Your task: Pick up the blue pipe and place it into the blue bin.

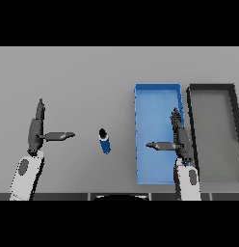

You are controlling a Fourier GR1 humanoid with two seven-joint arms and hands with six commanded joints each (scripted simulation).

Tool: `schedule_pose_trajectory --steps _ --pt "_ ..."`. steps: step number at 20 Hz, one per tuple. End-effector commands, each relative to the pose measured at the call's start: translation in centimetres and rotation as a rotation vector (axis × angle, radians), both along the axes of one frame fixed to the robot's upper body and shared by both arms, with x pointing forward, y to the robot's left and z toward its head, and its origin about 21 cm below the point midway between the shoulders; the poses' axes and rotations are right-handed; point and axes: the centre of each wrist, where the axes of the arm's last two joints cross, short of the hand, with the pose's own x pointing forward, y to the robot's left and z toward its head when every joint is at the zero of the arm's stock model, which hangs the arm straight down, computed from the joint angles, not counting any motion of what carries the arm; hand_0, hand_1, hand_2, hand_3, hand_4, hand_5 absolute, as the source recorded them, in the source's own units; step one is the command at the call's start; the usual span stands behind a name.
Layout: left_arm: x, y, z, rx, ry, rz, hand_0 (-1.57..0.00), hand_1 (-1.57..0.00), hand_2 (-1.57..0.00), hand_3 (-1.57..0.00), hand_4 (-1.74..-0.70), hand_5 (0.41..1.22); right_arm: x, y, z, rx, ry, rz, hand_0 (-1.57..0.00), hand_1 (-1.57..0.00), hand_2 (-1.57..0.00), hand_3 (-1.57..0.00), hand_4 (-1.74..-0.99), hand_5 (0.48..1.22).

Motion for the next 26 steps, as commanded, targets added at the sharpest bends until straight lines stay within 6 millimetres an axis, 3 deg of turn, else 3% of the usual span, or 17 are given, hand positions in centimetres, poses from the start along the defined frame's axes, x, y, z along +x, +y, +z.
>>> schedule_pose_trajectory --steps 1,6,7,9,13,19,24,26 --pt "0.0 0.0 0.0 0.0 -0.006 0.0 0.0 0.0 0.0 0.0 -1.01 0.586 0.0 0.0 0.0 0.0 -0.001 -0.001 0.0 0.0 0.0 0.0 -1.222 0.603" --pt "-0.4 0.3 0.1 0.001 -0.012 -0.003 0.0 0.0 0.0 0.0 -1.01 0.586 -0.5 0.2 -0.3 0.0 -0.001 0.004 0.0 0.0 0.0 0.0 -1.222 0.603" --pt "-1.5 1.2 -0.3 0.071 -0.017 -0.136 0.0 0.0 0.0 0.0 -1.01 0.586 -1.3 -1.0 0.2 -0.112 -0.059 0.055 0.0 0.0 0.0 0.0 -1.222 0.603" --pt "-2.4 2.8 -0.5 0.134 -0.001 -0.257 0.0 0.0 0.0 0.0 -1.01 0.588 -2.3 -1.4 0.7 -0.192 -0.098 0.11 0.0 0.0 0.0 0.0 -1.23 0.601" --pt "-2.6 3.7 -0.1 0.166 0.019 -0.317 0.0 0.0 0.0 0.0 -1.01 0.587 -2.7 -1.5 1.2 -0.24 -0.072 0.128 0.0 0.0 0.0 0.0 -1.23 0.595" --pt "-3.5 2.4 0.3 0.147 0.03 -0.521 0.0 0.0 0.0 0.0 -1.02 0.573 -2.6 -1.5 1.6 -0.252 -0.086 0.142 0.0 0.0 0.0 0.0 -1.22 0.589" --pt "-4.3 0.0 1.1 0.172 0.13 -0.672 0.0 0.0 0.0 0.0 -1.06 0.498 -2.5 -1.8 1.7 -0.252 -0.117 0.151 0.0 0.0 0.0 0.0 -1.233 0.604" --pt "-4.6 -1.9 0.4 0.159 0.152 -0.721 0.0 0.0 0.0 0.0 -1.09 0.48 -2.7 -1.5 1.6 -0.244 -0.121 0.158 0.0 0.0 0.0 0.0 -1.244 0.607"
